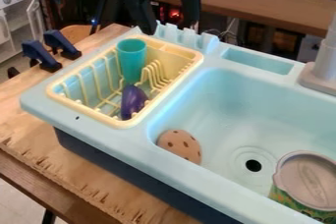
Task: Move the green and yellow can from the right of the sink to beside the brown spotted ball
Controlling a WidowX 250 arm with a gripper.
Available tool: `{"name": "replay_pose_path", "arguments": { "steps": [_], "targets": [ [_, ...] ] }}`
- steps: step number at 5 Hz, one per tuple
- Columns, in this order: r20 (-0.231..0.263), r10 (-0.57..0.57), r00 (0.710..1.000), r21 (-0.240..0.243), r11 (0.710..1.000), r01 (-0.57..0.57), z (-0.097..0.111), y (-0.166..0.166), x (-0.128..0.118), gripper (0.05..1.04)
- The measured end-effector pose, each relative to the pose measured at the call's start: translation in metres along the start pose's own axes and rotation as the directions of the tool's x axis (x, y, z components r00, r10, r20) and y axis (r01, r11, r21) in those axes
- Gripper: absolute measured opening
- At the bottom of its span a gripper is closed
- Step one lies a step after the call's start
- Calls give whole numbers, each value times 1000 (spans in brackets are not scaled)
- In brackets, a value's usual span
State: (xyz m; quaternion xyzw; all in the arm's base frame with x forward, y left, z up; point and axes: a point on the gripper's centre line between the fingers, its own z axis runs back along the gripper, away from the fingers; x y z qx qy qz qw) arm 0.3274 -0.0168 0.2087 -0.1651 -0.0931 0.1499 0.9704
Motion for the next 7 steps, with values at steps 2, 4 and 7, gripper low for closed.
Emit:
{"name": "replay_pose_path", "arguments": {
  "steps": [2, 4, 7],
  "targets": [
    [-82, -90, 993, 19, 996, 91, -22, -35, -19, 1006],
    [-218, -242, 946, 22, 967, 253, -50, -106, -78, 1006],
    [-325, -407, 854, -116, 913, 391, -99, -150, -143, 1006]
  ]
}}
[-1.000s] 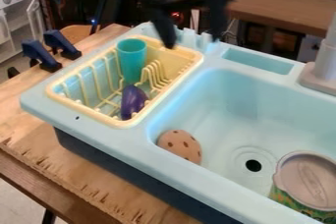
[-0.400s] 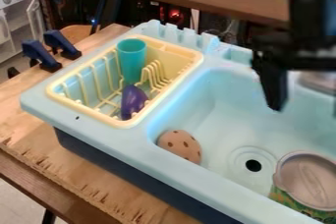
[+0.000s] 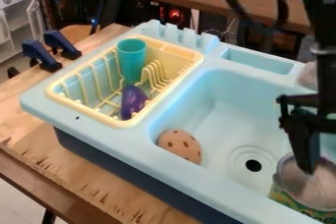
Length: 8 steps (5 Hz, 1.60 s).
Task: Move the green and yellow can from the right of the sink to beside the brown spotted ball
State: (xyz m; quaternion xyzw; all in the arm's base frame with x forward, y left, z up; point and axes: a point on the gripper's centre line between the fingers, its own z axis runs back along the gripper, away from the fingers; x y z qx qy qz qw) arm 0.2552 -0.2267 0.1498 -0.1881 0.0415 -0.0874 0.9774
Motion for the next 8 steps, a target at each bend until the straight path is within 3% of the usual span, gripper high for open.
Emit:
{"name": "replay_pose_path", "arguments": {
  "steps": [1, 2, 3, 6, 8],
  "targets": [
    [-48, 16, 999, -7, 1000, -16, -13, 1, 0, 1005],
    [-43, 13, 999, -24, 1000, -14, -13, 3, 2, 1005],
    [-59, 19, 998, -11, 1000, -20, -11, 9, 1, 1006],
    [-158, 184, 970, 204, 967, -150, 2, 52, -1, 1005],
    [-154, 260, 953, 271, 939, -212, 13, 80, 1, 1004]
  ]
}}
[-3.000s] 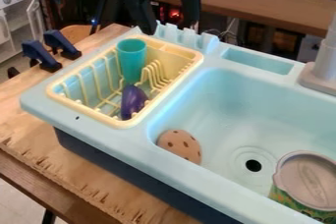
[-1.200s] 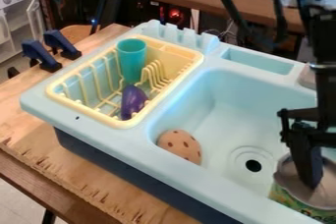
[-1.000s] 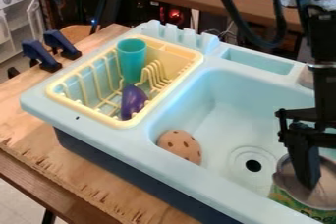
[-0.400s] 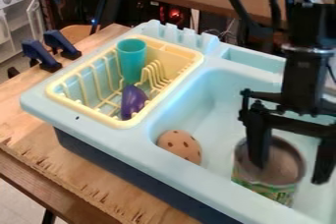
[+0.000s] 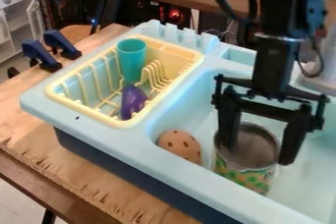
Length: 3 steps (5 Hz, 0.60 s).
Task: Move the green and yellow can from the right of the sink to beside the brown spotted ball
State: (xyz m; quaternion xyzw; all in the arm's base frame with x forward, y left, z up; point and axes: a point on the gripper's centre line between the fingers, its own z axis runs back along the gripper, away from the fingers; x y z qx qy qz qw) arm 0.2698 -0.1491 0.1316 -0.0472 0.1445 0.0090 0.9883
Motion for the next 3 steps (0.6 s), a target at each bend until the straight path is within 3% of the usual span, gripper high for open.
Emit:
{"name": "replay_pose_path", "arguments": {
  "steps": [3],
  "targets": [
    [10, 25, 1000, 66, 998, -25, 9, 15, 3, 1003]
  ]
}}
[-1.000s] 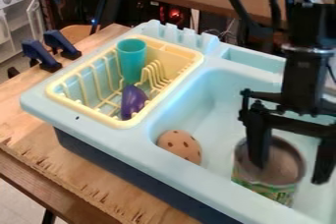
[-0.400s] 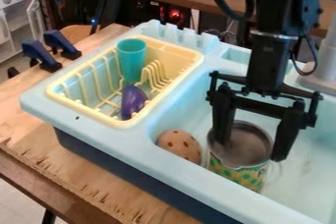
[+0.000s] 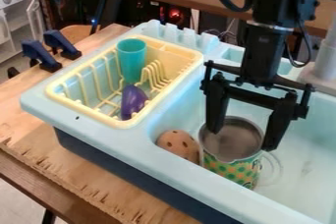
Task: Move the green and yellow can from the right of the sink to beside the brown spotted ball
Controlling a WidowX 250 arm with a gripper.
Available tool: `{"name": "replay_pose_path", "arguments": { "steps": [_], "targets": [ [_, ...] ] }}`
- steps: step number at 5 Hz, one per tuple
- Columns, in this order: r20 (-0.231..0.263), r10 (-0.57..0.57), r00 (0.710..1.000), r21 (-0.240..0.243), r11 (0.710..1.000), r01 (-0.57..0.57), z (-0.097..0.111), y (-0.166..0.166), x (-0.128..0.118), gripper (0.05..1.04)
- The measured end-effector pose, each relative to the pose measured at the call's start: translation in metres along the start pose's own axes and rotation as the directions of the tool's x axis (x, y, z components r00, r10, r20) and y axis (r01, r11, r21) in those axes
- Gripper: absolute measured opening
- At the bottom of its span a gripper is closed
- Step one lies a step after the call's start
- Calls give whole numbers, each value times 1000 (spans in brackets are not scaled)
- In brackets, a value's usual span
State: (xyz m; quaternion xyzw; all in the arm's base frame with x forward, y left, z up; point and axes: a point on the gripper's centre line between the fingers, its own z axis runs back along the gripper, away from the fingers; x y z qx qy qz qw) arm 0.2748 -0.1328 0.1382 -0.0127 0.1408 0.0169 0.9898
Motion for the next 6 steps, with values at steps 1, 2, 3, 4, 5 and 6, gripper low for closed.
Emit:
{"name": "replay_pose_path", "arguments": {
  "steps": [1, 2, 3, 4, 5, 6],
  "targets": [
    [8, 5, 1000, 11, 1000, -5, 4, 1, 1, 1003],
    [22, -20, 1000, 8, 1000, 20, 3, -2, 3, 1003],
    [51, -42, 998, -50, 998, 45, 1, -9, 7, 1003],
    [140, -77, 987, -113, 989, 93, 8, -16, 4, 1003],
    [248, -122, 961, -142, 977, 161, 31, -20, -5, 1003],
    [288, -176, 941, -91, 973, 210, 45, -27, -15, 1003]
  ]
}}
